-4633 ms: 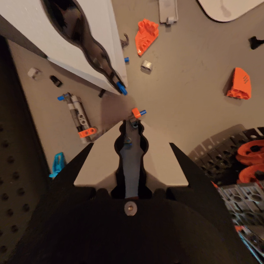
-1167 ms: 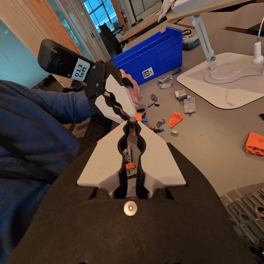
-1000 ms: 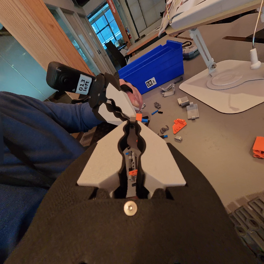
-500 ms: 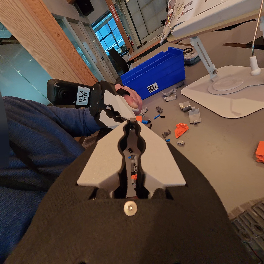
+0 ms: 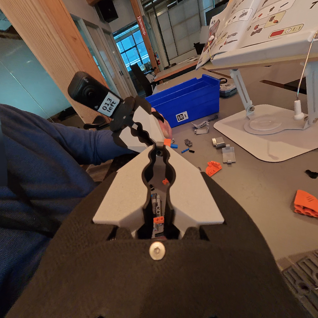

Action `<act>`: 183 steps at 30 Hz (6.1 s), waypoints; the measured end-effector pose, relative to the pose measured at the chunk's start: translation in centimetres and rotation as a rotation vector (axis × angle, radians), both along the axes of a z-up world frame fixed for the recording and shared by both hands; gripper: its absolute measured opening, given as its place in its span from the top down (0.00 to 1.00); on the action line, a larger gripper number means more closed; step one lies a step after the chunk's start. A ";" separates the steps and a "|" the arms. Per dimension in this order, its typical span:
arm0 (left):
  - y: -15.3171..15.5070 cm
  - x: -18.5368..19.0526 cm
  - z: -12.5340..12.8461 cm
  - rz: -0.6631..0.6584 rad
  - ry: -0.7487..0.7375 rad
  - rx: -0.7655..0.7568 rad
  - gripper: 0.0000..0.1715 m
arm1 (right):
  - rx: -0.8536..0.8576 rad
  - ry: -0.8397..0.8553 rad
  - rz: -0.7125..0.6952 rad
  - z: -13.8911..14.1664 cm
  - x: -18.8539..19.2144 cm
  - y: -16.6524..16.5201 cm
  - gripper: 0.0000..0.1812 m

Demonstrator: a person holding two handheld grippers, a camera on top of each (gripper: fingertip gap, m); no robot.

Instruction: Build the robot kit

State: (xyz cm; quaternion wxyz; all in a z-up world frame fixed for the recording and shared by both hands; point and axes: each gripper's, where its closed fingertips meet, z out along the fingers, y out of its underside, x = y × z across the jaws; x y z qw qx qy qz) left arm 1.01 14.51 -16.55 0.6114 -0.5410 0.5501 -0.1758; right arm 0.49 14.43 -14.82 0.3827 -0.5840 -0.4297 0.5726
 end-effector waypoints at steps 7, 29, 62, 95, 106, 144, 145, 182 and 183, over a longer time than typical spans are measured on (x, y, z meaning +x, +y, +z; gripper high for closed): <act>-0.3 0.1 -0.3 -0.054 -0.016 -0.083 0.99 | 0.084 -0.045 -0.004 -0.2 0.0 -0.3 0.97; 1.5 -1.6 -11.5 0.045 0.517 -0.268 0.99 | 0.153 -0.726 -0.155 -13.2 -0.9 0.6 0.96; 2.3 -2.0 -12.3 0.076 0.556 -0.280 0.99 | 0.234 -0.816 0.032 -13.5 -0.4 -0.8 0.90; 0.6 -4.2 -12.1 0.091 0.666 -0.327 0.99 | 0.288 -0.806 -0.006 -13.6 -2.9 1.1 0.85; 1.0 -5.0 -12.2 0.091 0.708 -0.314 0.99 | 0.404 -0.848 0.023 -14.5 -3.3 0.7 0.94; 1.3 -5.2 -12.0 -0.062 1.020 0.264 0.99 | 0.463 -0.876 0.084 -14.4 -3.2 0.7 0.95; 1.3 -5.3 -12.0 -0.072 1.033 0.267 0.99 | 0.462 -0.875 0.086 -14.4 -3.3 0.6 0.95; 0.0 -5.0 -12.6 -0.149 0.916 -0.183 0.99 | 0.602 -0.796 0.035 -14.2 -3.3 0.4 0.97; 0.0 -5.0 -12.6 -0.140 0.906 -0.219 0.99 | 0.605 -0.793 0.033 -14.2 -3.3 0.4 0.97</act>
